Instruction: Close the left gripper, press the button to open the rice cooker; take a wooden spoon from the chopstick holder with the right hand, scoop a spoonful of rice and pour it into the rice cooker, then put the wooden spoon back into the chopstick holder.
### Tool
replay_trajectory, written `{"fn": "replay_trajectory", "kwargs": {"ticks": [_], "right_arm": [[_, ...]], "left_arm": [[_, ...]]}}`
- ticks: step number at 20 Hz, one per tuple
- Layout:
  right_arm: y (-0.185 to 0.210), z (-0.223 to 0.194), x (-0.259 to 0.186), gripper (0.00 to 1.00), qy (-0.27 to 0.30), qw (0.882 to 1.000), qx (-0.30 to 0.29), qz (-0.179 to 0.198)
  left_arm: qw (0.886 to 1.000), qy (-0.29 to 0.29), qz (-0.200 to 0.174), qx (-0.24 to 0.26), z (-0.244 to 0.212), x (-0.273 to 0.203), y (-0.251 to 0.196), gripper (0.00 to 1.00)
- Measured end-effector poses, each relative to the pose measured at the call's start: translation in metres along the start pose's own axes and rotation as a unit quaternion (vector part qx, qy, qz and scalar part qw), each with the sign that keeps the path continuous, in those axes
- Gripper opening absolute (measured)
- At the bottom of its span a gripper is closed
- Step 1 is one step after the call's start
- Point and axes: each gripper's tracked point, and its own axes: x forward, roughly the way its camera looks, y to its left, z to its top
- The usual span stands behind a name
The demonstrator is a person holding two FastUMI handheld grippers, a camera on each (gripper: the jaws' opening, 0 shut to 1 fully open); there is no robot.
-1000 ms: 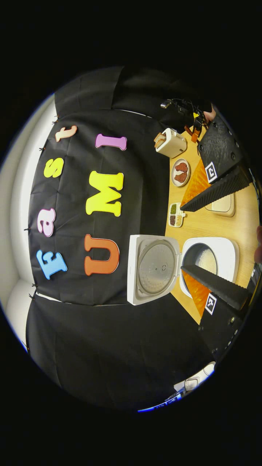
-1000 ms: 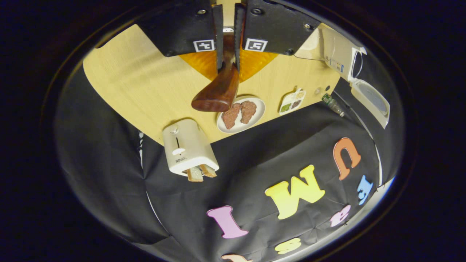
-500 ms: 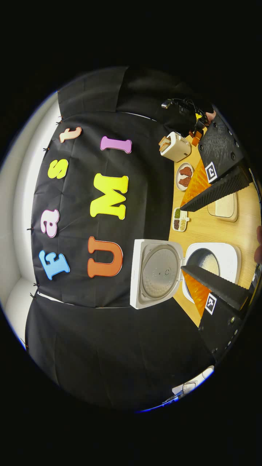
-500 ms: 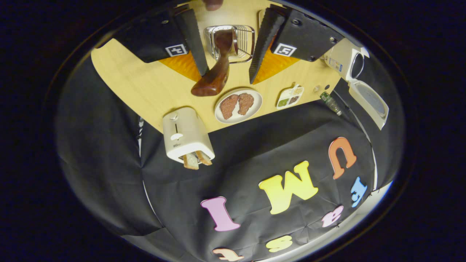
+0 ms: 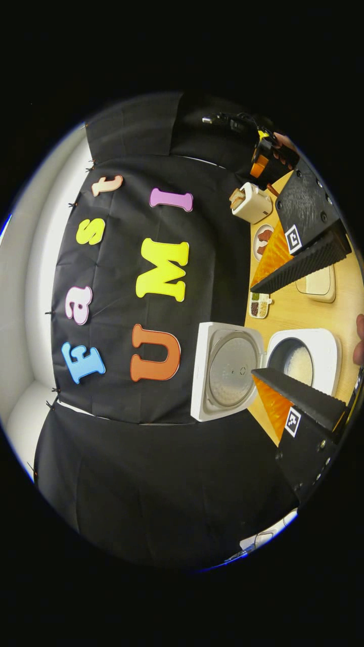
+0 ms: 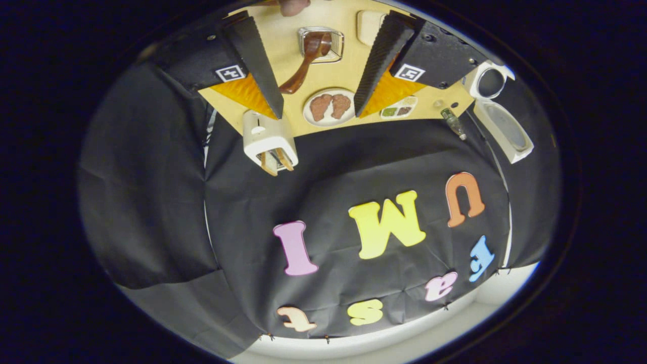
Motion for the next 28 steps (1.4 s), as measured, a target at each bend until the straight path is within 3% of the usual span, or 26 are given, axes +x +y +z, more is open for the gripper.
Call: {"fn": "replay_trajectory", "kwargs": {"ticks": [3, 4, 6, 7, 13, 15, 16, 19, 20, 25, 26, 28], "right_arm": [[0.028, 0.019, -0.029, 0.94, -0.015, 1.0, 0.002, 0.016], [0.035, 0.024, -0.035, 1.0, -0.021, 1.0, -0.001, 0.019], [0.047, 0.037, -0.049, 0.96, -0.039, 0.999, -0.014, 0.015], [0.052, 0.043, -0.055, 1.0, -0.051, 0.998, -0.024, 0.013], [0.07, 0.063, -0.084, 0.96, -0.076, 0.996, -0.034, 0.019], [0.068, 0.063, -0.09, 1.0, -0.078, 0.996, -0.036, 0.013], [0.064, 0.062, -0.094, 0.96, -0.077, 0.996, -0.036, 0.009], [0.054, 0.055, -0.102, 0.96, -0.068, 0.997, -0.035, -0.006], [0.047, 0.051, -0.103, 1.0, -0.063, 0.997, -0.036, -0.014], [0.01, 0.036, -0.126, 1.0, -0.041, 0.996, -0.038, -0.062], [0.0, 0.034, -0.13, 0.96, -0.038, 0.996, -0.04, -0.075], [-0.018, 0.032, -0.139, 1.0, -0.033, 0.993, -0.04, -0.105]], "left_arm": [[1.0, -0.013, 0.004, -0.002, 0.013, 0.005, 0.015, 0.94], [1.0, -0.011, 0.002, -0.003, 0.015, 0.009, 0.019, 0.94], [1.0, -0.017, 0.002, 0.0, 0.025, 0.016, 0.028, 0.94], [1.0, -0.022, 0.002, 0.004, 0.033, 0.021, 0.032, 0.94], [1.0, -0.025, 0.0, -0.008, 0.073, 0.067, 0.059, 0.94], [1.0, -0.02, -0.01, -0.005, 0.082, 0.085, 0.062, 0.94], [1.0, -0.018, -0.015, -0.003, 0.087, 0.094, 0.063, 0.94], [1.0, -0.018, -0.019, 0.008, 0.097, 0.127, 0.068, 0.94], [1.0, -0.016, -0.019, 0.012, 0.099, 0.14, 0.07, 0.94], [0.999, 0.027, 0.0, 0.02, 0.079, 0.199, 0.089, 0.94], [0.999, 0.034, 0.004, 0.022, 0.073, 0.206, 0.096, 0.94], [0.998, 0.049, 0.006, 0.028, 0.062, 0.22, 0.103, 0.94]]}}
